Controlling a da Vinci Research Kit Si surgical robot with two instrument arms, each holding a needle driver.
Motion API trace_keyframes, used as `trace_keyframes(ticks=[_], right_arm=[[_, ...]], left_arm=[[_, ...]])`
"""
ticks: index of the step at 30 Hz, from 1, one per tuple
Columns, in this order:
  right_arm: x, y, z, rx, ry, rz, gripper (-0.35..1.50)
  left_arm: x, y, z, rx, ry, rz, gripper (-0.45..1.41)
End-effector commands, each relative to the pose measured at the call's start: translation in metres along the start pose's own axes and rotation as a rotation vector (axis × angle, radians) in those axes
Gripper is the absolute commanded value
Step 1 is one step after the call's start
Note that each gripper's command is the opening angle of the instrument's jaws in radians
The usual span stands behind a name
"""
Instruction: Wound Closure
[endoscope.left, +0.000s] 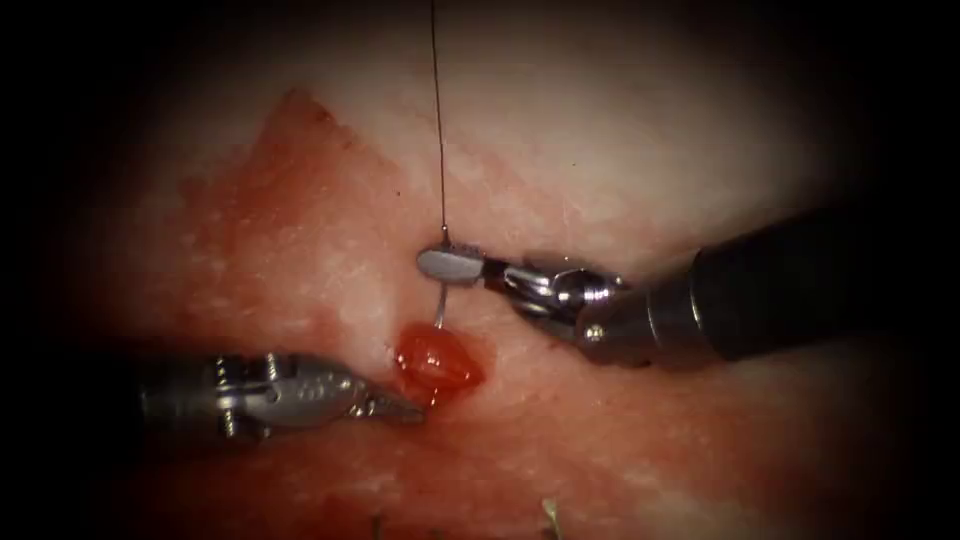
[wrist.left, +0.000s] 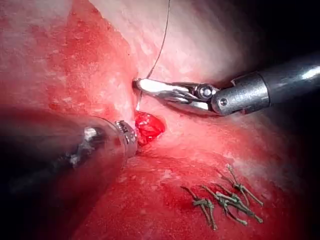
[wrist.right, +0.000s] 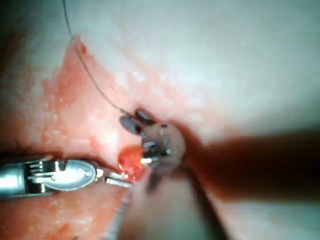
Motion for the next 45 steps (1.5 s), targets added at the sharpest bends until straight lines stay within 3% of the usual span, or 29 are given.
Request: trace_keyframes(ticks=[1,13,18,28,33,40,43,45], right_arm=[[-0.0001,0.0005,0.0003,-0.001,0.005,0.012,-0.35],[-0.0002,0.0000,0.0001,0.047,0.008,0.078,-0.35],[0.0018,-0.0020,-0.0006,0.024,0.075,0.008,-0.35],[0.0015,-0.0018,-0.0004,0.022,0.063,-0.024,-0.35],[0.0023,-0.0021,-0.0004,0.024,0.129,-0.133,-0.35],[0.0044,-0.0036,-0.0020,-0.006,0.203,-0.368,1.11],[0.0050,-0.0045,-0.0028,-0.007,0.215,-0.451,1.30],[0.0054,-0.0053,-0.0035,-0.002,0.220,-0.537,1.31]], left_arm=[[-0.0003,0.0002,0.0010,-0.003,0.000,-0.001,-0.28],[-0.0013,-0.0004,0.0012,-0.008,-0.010,-0.007,-0.27],[-0.0016,-0.0005,0.0014,-0.007,-0.012,-0.010,-0.27],[-0.0016,-0.0005,0.0014,-0.007,-0.012,-0.010,-0.27],[-0.0016,-0.0004,0.0014,-0.008,-0.018,-0.010,-0.28],[-0.0016,-0.0004,0.0014,-0.009,-0.024,-0.010,-0.28],[-0.0015,-0.0003,0.0013,-0.009,-0.024,-0.011,-0.28],[-0.0013,-0.0003,0.0012,-0.010,-0.024,-0.013,-0.28]])
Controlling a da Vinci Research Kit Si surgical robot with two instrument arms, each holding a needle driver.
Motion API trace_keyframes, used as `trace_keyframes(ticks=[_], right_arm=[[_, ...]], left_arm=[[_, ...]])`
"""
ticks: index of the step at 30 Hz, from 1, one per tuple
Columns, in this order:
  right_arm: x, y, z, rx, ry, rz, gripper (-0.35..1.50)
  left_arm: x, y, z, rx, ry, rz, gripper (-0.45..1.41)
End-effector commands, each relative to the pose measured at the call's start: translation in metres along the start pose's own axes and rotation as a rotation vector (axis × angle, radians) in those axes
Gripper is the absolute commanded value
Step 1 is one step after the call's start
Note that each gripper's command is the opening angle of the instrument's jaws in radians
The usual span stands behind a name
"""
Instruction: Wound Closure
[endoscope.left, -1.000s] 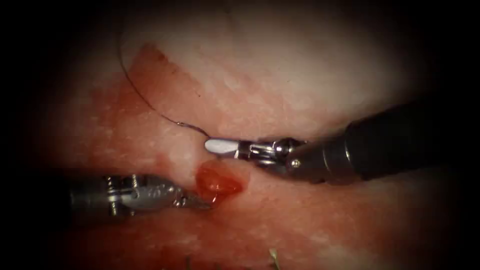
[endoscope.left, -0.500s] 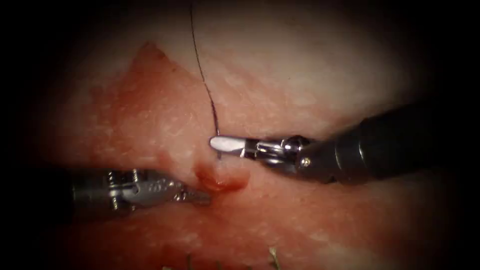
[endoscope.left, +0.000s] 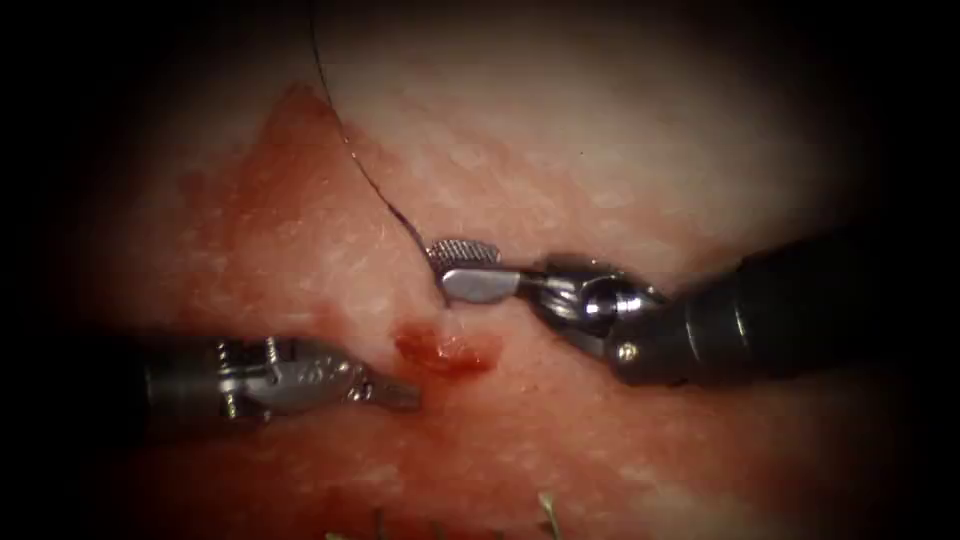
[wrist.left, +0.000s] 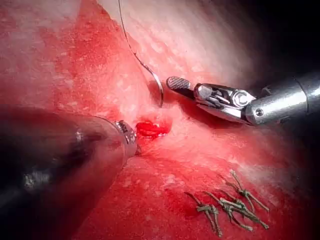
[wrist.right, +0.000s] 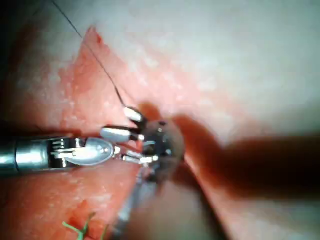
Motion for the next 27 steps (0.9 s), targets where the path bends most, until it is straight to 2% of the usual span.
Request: trace_keyframes(ticks=[1,6,7,8,9,11,14,17,21,24,27], right_arm=[[-0.0003,0.0000,-0.0005,-0.001,0.005,-0.048,1.31],[0.0011,-0.0011,-0.0013,-0.020,-0.016,-0.299,1.31],[0.0010,-0.0016,-0.0015,-0.093,-0.094,-0.476,1.31],[0.0008,-0.0017,-0.0015,-0.123,-0.141,-0.540,1.31],[0.0004,-0.0020,-0.0015,-0.188,-0.228,-0.581,1.31],[0.0002,-0.0022,-0.0012,-0.244,-0.246,-0.580,1.31],[-0.0001,-0.0022,-0.0010,-0.269,-0.207,-0.573,1.31],[-0.0001,-0.0023,-0.0010,-0.263,-0.210,-0.568,1.31],[-0.0001,-0.0028,-0.0015,-0.226,-0.235,-0.631,1.35],[0.0002,-0.0040,-0.0017,-0.216,-0.290,-0.717,1.43],[0.0004,-0.0051,-0.0021,-0.214,-0.323,-0.742,1.43]], left_arm=[[-0.0001,0.0003,0.0007,-0.004,0.000,-0.004,-0.28],[0.0004,0.0006,0.0003,-0.007,0.000,-0.010,-0.25],[0.0007,0.0007,0.0002,-0.009,0.000,-0.013,-0.25],[0.0007,0.0007,0.0002,-0.009,0.000,-0.013,-0.25],[0.0007,0.0008,0.0002,-0.009,0.000,-0.013,-0.25],[0.0008,0.0008,0.0001,-0.009,0.000,-0.015,-0.23],[0.0013,0.0010,-0.0003,-0.014,0.000,-0.019,-0.20],[0.0021,0.0011,-0.0009,-0.019,0.008,-0.027,-0.15],[0.0045,0.0012,-0.0029,-0.003,0.097,0.007,-0.11],[0.0068,0.0014,-0.0048,0.020,0.179,0.027,-0.08],[0.0082,0.0017,-0.0059,0.035,0.228,0.037,-0.03]])
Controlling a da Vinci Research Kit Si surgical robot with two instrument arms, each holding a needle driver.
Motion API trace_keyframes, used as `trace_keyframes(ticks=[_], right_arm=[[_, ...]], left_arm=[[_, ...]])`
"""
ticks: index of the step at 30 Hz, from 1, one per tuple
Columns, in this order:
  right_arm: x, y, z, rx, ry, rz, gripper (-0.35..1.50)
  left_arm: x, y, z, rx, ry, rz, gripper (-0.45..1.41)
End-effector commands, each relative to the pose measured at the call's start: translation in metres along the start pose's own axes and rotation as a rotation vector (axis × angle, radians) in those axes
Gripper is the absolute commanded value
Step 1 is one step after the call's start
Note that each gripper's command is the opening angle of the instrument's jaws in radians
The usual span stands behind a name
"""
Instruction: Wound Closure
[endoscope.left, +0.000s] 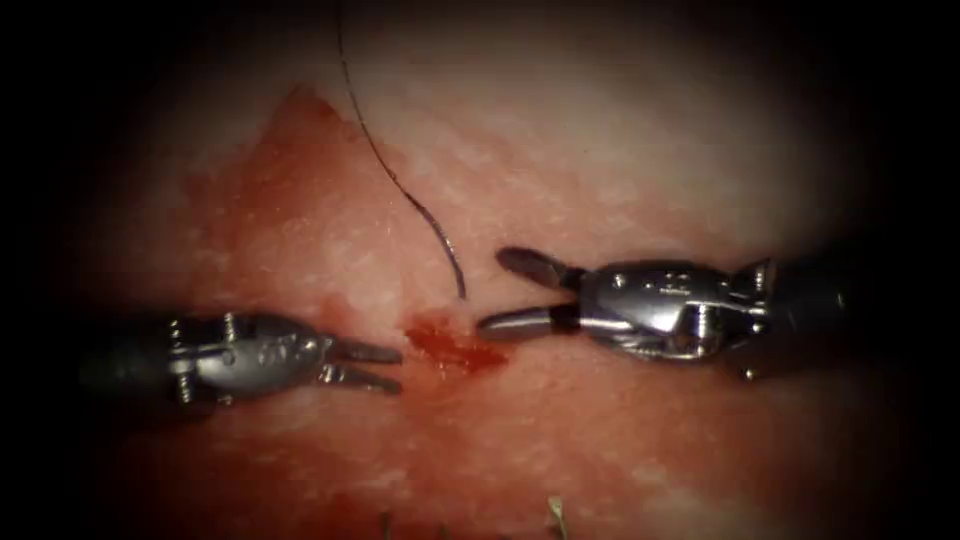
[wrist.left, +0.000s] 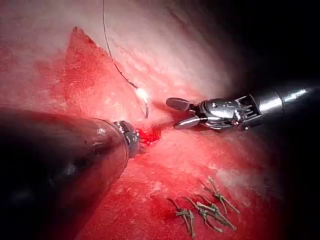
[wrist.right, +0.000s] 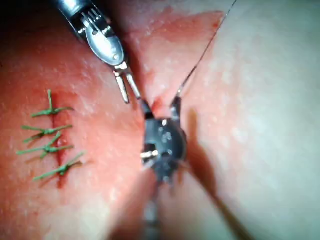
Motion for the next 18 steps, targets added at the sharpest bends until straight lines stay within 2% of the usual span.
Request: trace_keyframes(ticks=[1,7,14,18], right_arm=[[0.0000,-0.0010,-0.0001,0.009,-0.017,-0.030,1.41],[0.0013,-0.0023,-0.0014,0.090,-0.012,-0.149,1.33],[0.0023,-0.0025,-0.0036,0.120,-0.012,-0.210,1.33],[0.0030,-0.0025,-0.0053,0.138,-0.012,-0.240,1.30]], left_arm=[[0.0002,0.0003,0.0005,0.005,0.017,-0.005,0.00],[0.0024,0.0009,-0.0004,0.026,0.070,0.000,0.07],[0.0038,0.0010,-0.0020,0.044,0.094,-0.018,0.24],[0.0049,0.0004,-0.0030,0.065,0.128,-0.012,0.24]])
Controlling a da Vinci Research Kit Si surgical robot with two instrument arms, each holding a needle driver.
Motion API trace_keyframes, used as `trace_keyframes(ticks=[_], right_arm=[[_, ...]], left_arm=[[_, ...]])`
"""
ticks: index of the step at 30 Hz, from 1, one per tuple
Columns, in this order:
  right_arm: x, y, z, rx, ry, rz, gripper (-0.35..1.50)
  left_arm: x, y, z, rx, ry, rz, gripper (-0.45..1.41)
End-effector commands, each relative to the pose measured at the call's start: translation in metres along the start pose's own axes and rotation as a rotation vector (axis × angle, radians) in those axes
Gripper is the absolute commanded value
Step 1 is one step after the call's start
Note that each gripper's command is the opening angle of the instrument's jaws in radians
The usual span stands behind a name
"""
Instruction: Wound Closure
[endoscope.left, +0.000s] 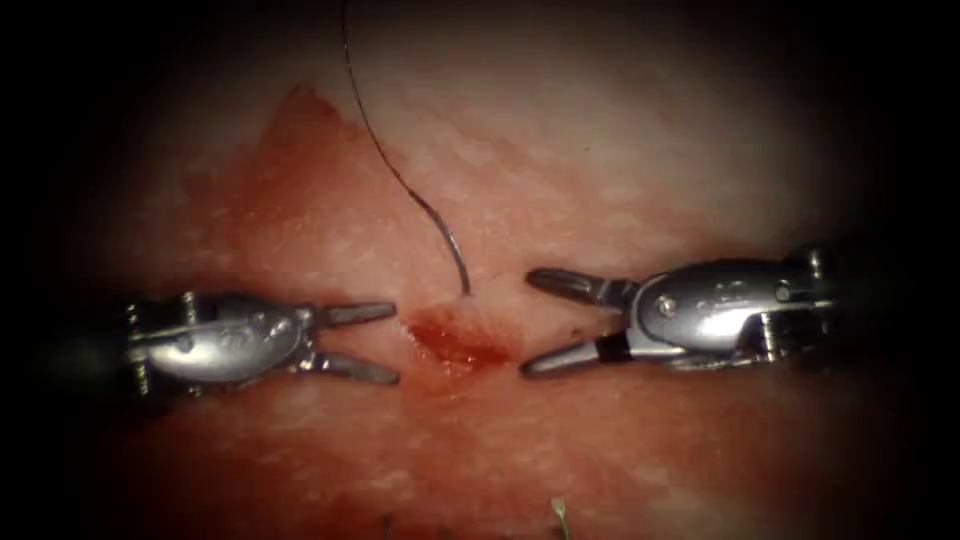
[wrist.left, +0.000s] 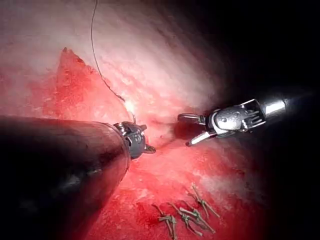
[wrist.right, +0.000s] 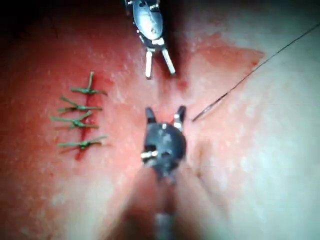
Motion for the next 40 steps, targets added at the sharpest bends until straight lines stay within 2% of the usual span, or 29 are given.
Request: trace_keyframes(ticks=[1,9,14,21,31,40], right_arm=[[-0.0002,-0.0005,-0.0005,0.010,-0.001,-0.012,1.28],[0.0007,-0.0010,-0.0022,0.042,-0.011,-0.118,1.03],[0.0007,-0.0009,-0.0022,0.044,-0.016,-0.124,1.01],[0.0007,-0.0009,-0.0022,0.045,-0.016,-0.124,0.86],[0.0004,-0.0005,-0.0029,0.052,-0.015,-0.127,0.88],[0.0006,-0.0008,-0.0021,0.045,-0.016,-0.125,0.84]], left_arm=[[0.0000,-0.0001,0.0007,-0.001,0.002,0.010,0.24],[0.0012,-0.0006,0.0014,-0.063,0.028,0.018,0.20],[0.0014,0.0003,0.0010,-0.095,0.033,0.020,0.20],[0.0015,0.0003,0.0010,-0.096,0.034,0.019,0.17],[0.0013,0.0000,0.0011,-0.102,0.037,0.022,0.15],[0.0009,0.0001,0.0005,-0.105,0.036,0.026,0.15]])
